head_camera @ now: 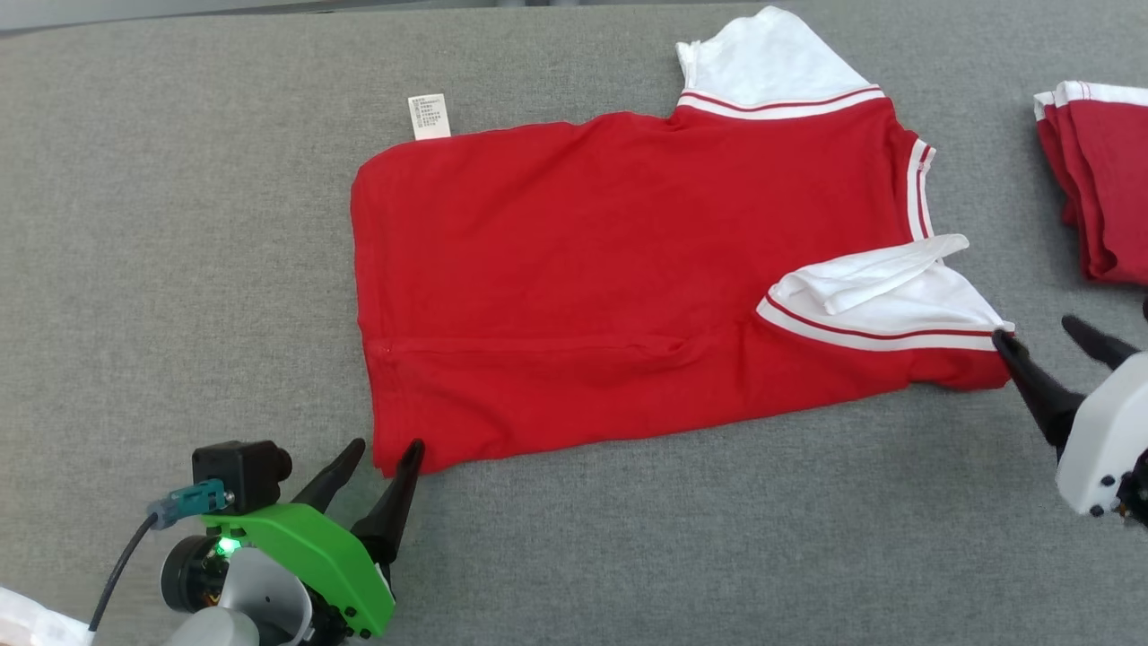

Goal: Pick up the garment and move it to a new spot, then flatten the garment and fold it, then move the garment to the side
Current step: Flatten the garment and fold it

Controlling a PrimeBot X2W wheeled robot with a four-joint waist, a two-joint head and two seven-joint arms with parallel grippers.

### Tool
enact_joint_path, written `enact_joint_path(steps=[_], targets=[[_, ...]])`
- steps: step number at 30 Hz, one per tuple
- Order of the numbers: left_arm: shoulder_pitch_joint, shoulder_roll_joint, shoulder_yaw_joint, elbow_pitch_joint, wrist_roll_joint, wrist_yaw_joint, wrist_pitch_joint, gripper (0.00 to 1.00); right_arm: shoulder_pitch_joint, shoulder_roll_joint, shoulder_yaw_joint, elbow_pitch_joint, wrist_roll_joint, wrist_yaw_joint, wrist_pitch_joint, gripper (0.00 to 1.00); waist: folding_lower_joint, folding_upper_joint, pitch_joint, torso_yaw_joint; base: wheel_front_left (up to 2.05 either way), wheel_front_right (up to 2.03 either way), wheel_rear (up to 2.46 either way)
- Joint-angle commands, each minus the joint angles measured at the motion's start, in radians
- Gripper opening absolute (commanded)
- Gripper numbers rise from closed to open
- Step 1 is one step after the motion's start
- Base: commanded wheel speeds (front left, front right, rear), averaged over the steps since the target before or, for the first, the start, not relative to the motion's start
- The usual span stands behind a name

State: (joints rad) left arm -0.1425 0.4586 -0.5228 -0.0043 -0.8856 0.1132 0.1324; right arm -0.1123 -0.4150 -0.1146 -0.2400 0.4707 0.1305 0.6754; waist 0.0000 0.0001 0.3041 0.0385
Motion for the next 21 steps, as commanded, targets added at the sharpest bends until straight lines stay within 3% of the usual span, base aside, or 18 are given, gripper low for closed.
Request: enact_joint_path(steps=[1,6,11,12,13,14,15,16,21], targets=[[0.003,-0.002,-0.002,-0.001,-0.005,0.007,0.003,1.0,0.028,-0.004,0.003,-0.008,0.0,0.0,0.009,1.0,0.0,-0.0001,0.025,-0.005,0.0,0.0,0.0],[-0.026,-0.028,-0.013,0.035,-0.011,0.003,0.009,1.0,0.029,-0.016,0.03,0.039,-0.05,0.0,-0.011,1.0,0.0,-0.0001,0.066,-0.007,0.0,0.0,0.0],[-0.057,-0.054,-0.045,0.102,-0.02,-0.036,0.032,1.0,-0.035,-0.036,0.084,0.133,-0.091,0.0,-0.001,1.0,0.0,-0.0001,0.096,0.007,0.0,0.0,0.0],[-0.063,-0.057,-0.05,0.116,-0.019,-0.044,0.034,0.94,-0.049,-0.034,0.094,0.153,-0.091,0.0,0.0,1.0,0.0,-0.0001,0.098,0.009,0.0,0.0,0.0],[-0.071,-0.063,-0.055,0.13,-0.018,-0.053,0.033,0.3,-0.065,-0.031,0.106,0.175,-0.087,0.0,0.002,1.0,0.0,-0.0001,0.098,0.012,0.0,0.0,0.0],[-0.078,-0.071,-0.062,0.139,-0.023,-0.064,0.034,0.0,-0.074,-0.031,0.116,0.193,-0.08,0.0,0.006,1.0,0.0,-0.0001,0.097,0.015,0.0,0.0,0.0],[-0.084,-0.077,-0.075,0.149,-0.028,-0.083,0.045,0.0,-0.086,-0.029,0.125,0.213,-0.066,0.0,0.009,0.46,0.0,-0.0001,0.093,0.019,0.0,0.0,0.0],[-0.084,-0.084,-0.083,0.155,-0.032,-0.099,0.049,0.0,-0.095,-0.027,0.126,0.231,-0.056,0.0,0.006,0.0,0.0,-0.0001,0.089,0.022,0.0,0.0,0.0],[-0.069,-0.057,-0.077,0.169,-0.044,-0.123,0.049,0.0,-0.078,-0.069,0.13,0.253,0.036,0.0,0.029,0.0,0.0,-0.0001,0.039,0.032,0.0,0.0,0.0]])
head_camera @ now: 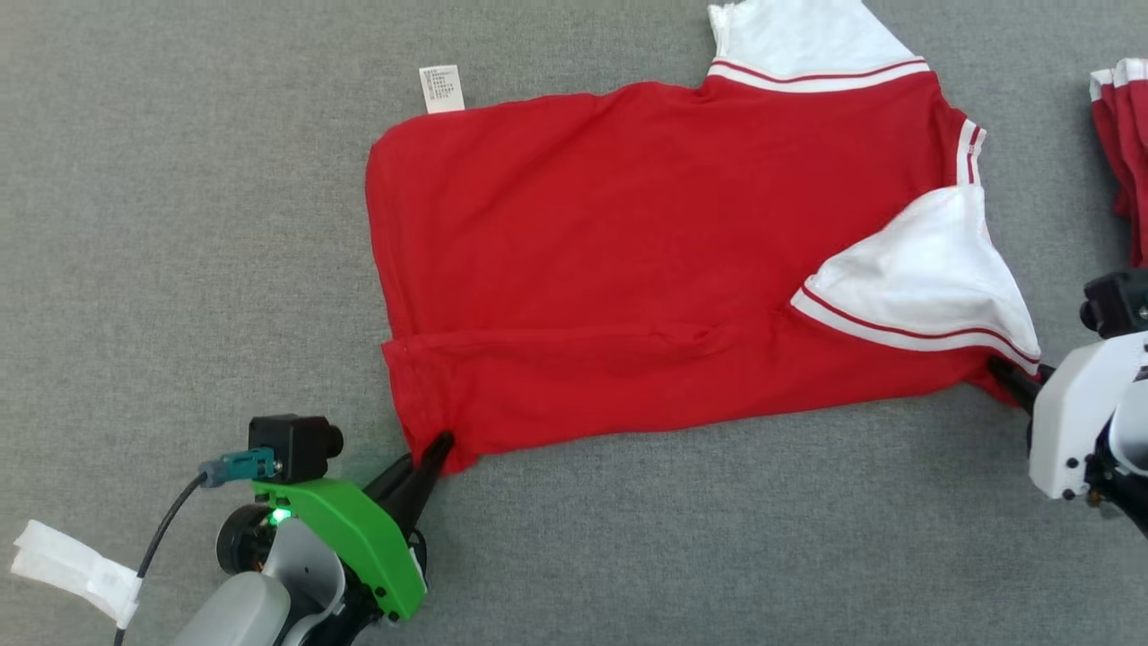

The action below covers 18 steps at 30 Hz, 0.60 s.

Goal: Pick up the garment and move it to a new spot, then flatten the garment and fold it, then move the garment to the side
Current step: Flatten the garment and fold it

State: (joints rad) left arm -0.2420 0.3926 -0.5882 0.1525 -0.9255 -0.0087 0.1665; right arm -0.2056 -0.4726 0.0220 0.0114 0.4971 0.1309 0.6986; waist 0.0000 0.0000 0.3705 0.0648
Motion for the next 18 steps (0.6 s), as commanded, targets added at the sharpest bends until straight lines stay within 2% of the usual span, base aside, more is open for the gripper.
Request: enact_joint_path(steps=[1,7,11,12,13,14,15,18], targets=[[0.041,0.02,-0.007,0.004,-0.012,-0.005,0.016,0.0,0.026,-0.017,-0.023,-0.005,0.044,0.0,0.015,0.0,0.0,0.0,-0.041,0.007,0.0,0.0,0.0],[0.13,0.111,-0.001,-0.146,-0.05,-0.015,0.063,0.0,0.149,-0.089,-0.107,-0.128,0.178,-0.001,0.134,0.0,0.0,0.0,-0.086,0.003,0.0,0.0,0.0],[0.206,0.159,-0.009,-0.248,-0.059,0.008,0.093,0.0,0.243,-0.105,-0.138,-0.189,0.225,-0.001,0.23,0.0,0.0,0.0,-0.078,-0.006,0.0,0.0,0.0],[0.217,0.162,-0.01,-0.259,-0.058,0.015,0.091,0.11,0.252,-0.101,-0.14,-0.197,0.22,-0.001,0.233,0.0,0.0,0.0,-0.074,-0.008,0.0,0.0,0.0],[0.227,0.164,-0.01,-0.266,-0.053,0.026,0.086,0.47,0.257,-0.092,-0.142,-0.2,0.205,-0.001,0.227,0.08,0.0,0.0,-0.067,-0.011,0.0,0.0,0.0],[0.23,0.165,-0.013,-0.267,-0.038,0.035,0.083,1.0,0.26,-0.085,-0.14,-0.2,0.191,-0.001,0.219,0.47,0.0,0.0,-0.064,-0.011,0.0,0.0,0.0],[0.233,0.16,-0.015,-0.266,-0.025,0.047,0.075,1.0,0.262,-0.08,-0.133,-0.201,0.173,-0.001,0.212,1.0,0.0,0.0,-0.059,-0.012,0.0,0.0,0.0],[0.24,0.15,-0.022,-0.272,-0.002,0.076,0.06,1.0,0.263,-0.06,-0.133,-0.209,0.15,0.0,0.2,1.0,0.0,0.0,-0.054,-0.011,0.0,0.0,0.0]])
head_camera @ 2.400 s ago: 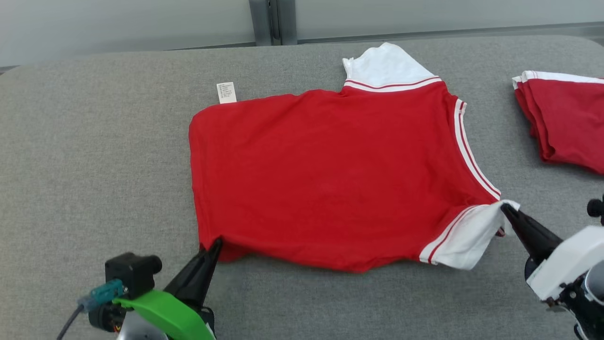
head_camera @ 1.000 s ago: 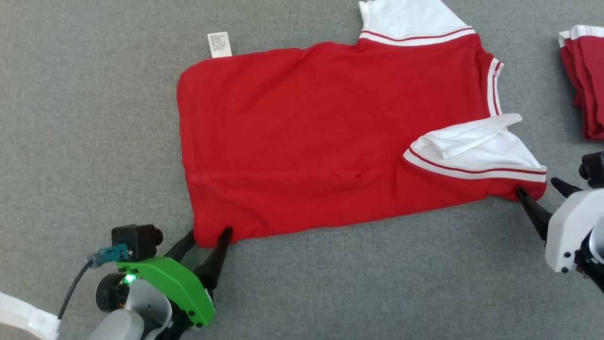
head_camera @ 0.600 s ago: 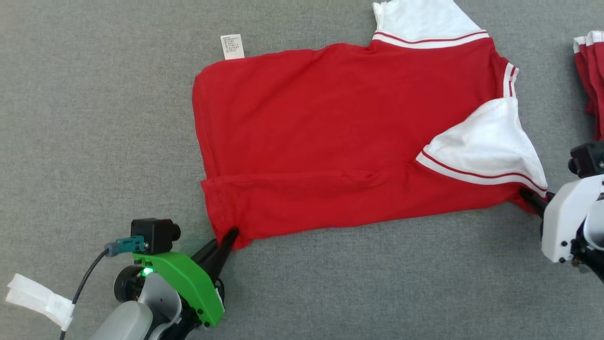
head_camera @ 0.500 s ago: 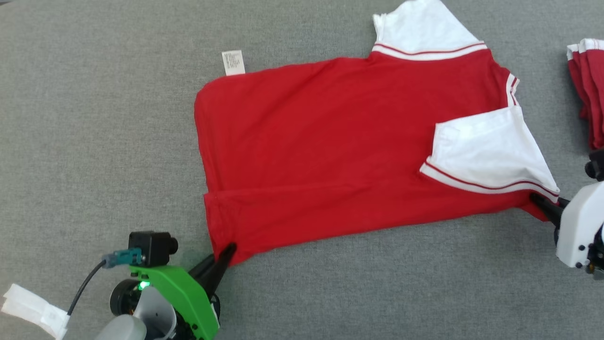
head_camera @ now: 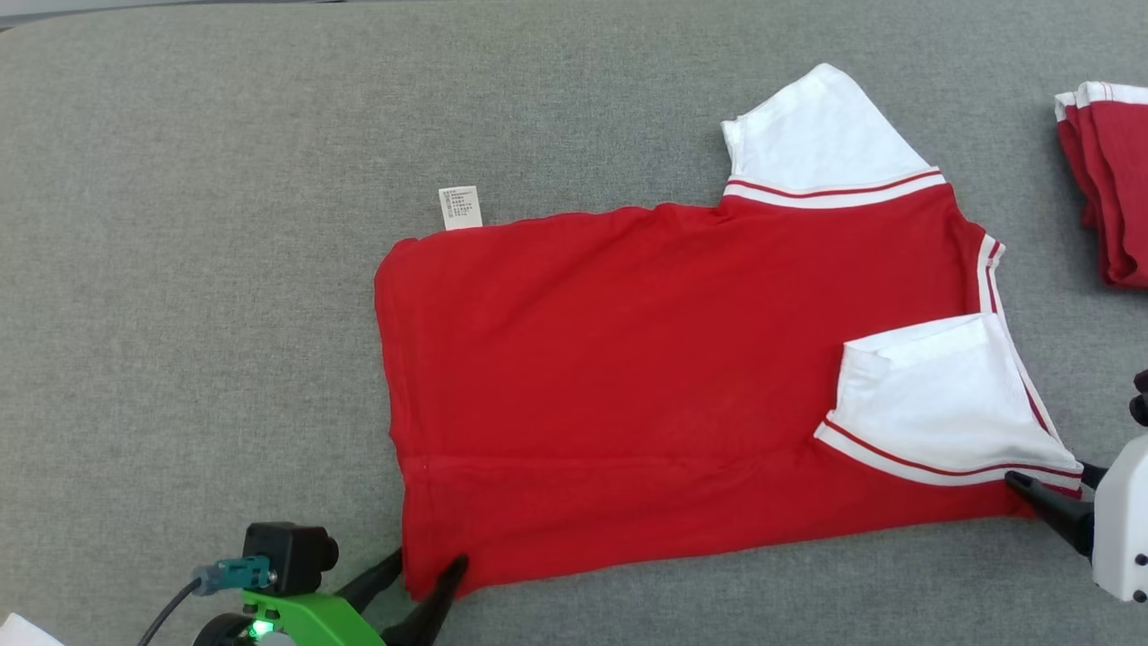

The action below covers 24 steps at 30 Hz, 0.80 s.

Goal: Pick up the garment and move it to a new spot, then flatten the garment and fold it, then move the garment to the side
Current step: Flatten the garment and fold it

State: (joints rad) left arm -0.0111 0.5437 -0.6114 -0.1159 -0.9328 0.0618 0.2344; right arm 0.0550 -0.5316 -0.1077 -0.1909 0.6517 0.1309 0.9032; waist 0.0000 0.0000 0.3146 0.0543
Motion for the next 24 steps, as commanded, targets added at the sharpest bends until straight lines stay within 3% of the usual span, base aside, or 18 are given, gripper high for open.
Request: enact_joint_path(steps=[1,6,9,11,17,24], targets=[[0.013,0.009,0.006,-0.014,0.021,0.018,-0.013,1.0,-0.002,-0.012,-0.018,-0.027,-0.013,0.0,-0.005,1.0,0.0,0.0,0.002,-0.002,0.0,0.0,0.0],[0.003,0.092,0.073,-0.099,0.09,0.098,-0.041,1.0,-0.09,-0.054,-0.076,-0.16,0.003,0.0,0.019,1.0,0.0,0.0,0.03,-0.013,0.0,0.0,0.0],[-0.09,0.122,0.122,-0.115,0.13,0.138,-0.029,1.0,-0.238,-0.086,-0.06,-0.192,-0.013,0.0,0.039,1.0,0.0,0.0,0.085,-0.002,0.0,0.0,0.0],[-0.188,0.114,0.133,-0.092,0.146,0.121,-0.016,1.0,-0.365,-0.085,-0.016,-0.164,-0.042,0.0,0.042,1.0,0.0,0.0,0.132,0.016,0.0,0.0,0.0],[-0.508,-0.02,0.082,0.101,0.151,0.021,0.029,1.0,-0.759,-0.004,0.128,0.076,-0.228,0.0,0.028,1.0,0.0,0.0,0.256,0.086,0.0,0.0,0.0],[-0.692,-0.151,-0.004,0.318,0.173,-0.083,0.017,1.0,-0.95,0.087,0.193,0.397,-0.36,0.0,-0.051,1.0,0.0,0.0,0.281,0.139,0.0,0.0,0.0]])
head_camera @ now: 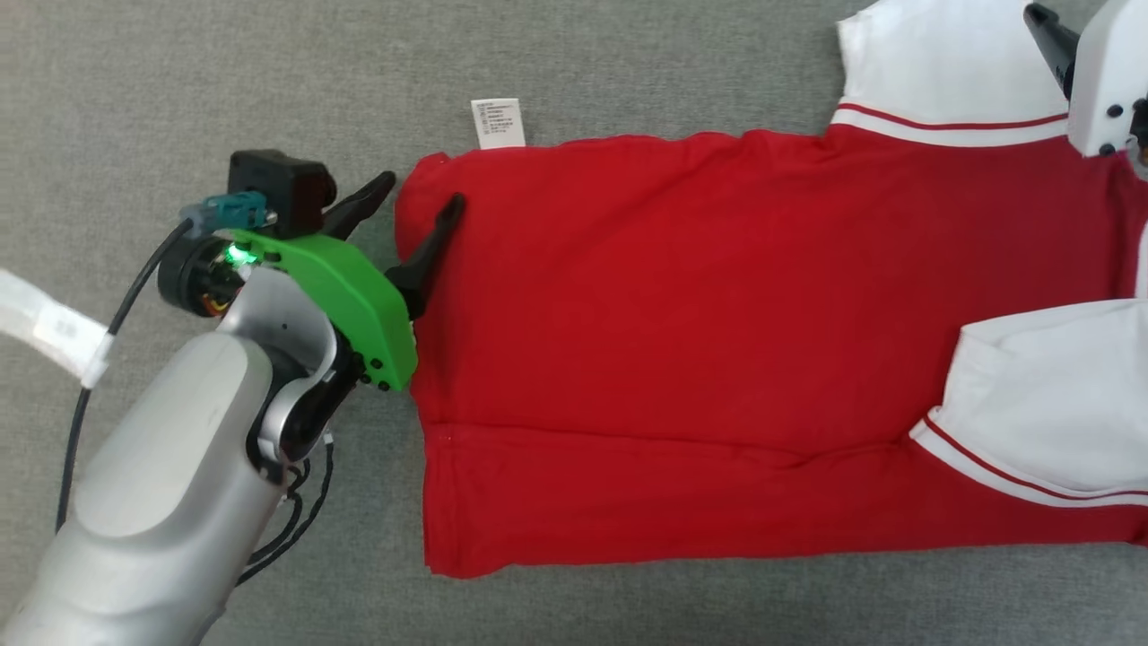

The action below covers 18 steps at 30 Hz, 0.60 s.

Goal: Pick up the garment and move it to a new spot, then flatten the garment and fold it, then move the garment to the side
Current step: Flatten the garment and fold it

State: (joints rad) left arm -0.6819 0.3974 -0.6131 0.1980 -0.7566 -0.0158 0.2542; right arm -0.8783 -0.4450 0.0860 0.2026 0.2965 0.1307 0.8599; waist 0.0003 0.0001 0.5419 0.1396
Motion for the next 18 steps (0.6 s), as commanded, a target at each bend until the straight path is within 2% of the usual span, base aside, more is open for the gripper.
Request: enact_joint_path(steps=[1,4,8,13,14,15,18], targets=[[-0.033,-0.015,-0.011,0.02,0.002,-0.016,-0.005,1.0,-0.026,0.004,0.002,0.029,-0.018,0.0,-0.019,1.0,-0.0003,-0.0001,0.058,0.058,0.0,0.0,0.0],[-0.057,-0.042,-0.027,0.062,-0.003,-0.046,-0.017,1.0,-0.057,0.009,0.013,0.095,-0.041,0.0,-0.059,1.0,-0.0003,-0.0001,0.061,0.064,0.0,0.0,0.0],[-0.087,-0.064,-0.042,0.1,-0.004,-0.066,-0.029,1.0,-0.085,0.001,0.022,0.152,-0.055,0.0,-0.078,1.0,-0.0003,-0.0001,0.066,0.066,0.0,0.0,0.0],[-0.106,-0.084,-0.066,0.129,-0.013,-0.084,-0.027,1.0,-0.09,0.016,0.056,0.191,-0.02,0.0,-0.076,1.0,-0.0003,-0.0001,0.064,0.065,0.0,0.0,0.0],[-0.104,-0.086,-0.076,0.134,-0.014,-0.09,-0.021,0.64,-0.089,0.023,0.06,0.196,-0.007,0.0,-0.079,0.41,-0.0003,-0.0001,0.062,0.064,0.0,0.0,0.0],[-0.103,-0.089,-0.083,0.138,-0.019,-0.092,-0.018,0.0,-0.085,0.026,0.074,0.199,0.009,0.0,-0.074,0.0,-0.0003,-0.0001,0.058,0.064,0.0,0.0,0.0],[-0.099,-0.086,-0.091,0.14,-0.031,-0.099,-0.028,0.0,-0.086,0.016,0.083,0.197,0.04,0.0,-0.104,0.0,-0.0003,-0.0001,0.042,0.06,0.0,0.0,0.0]])
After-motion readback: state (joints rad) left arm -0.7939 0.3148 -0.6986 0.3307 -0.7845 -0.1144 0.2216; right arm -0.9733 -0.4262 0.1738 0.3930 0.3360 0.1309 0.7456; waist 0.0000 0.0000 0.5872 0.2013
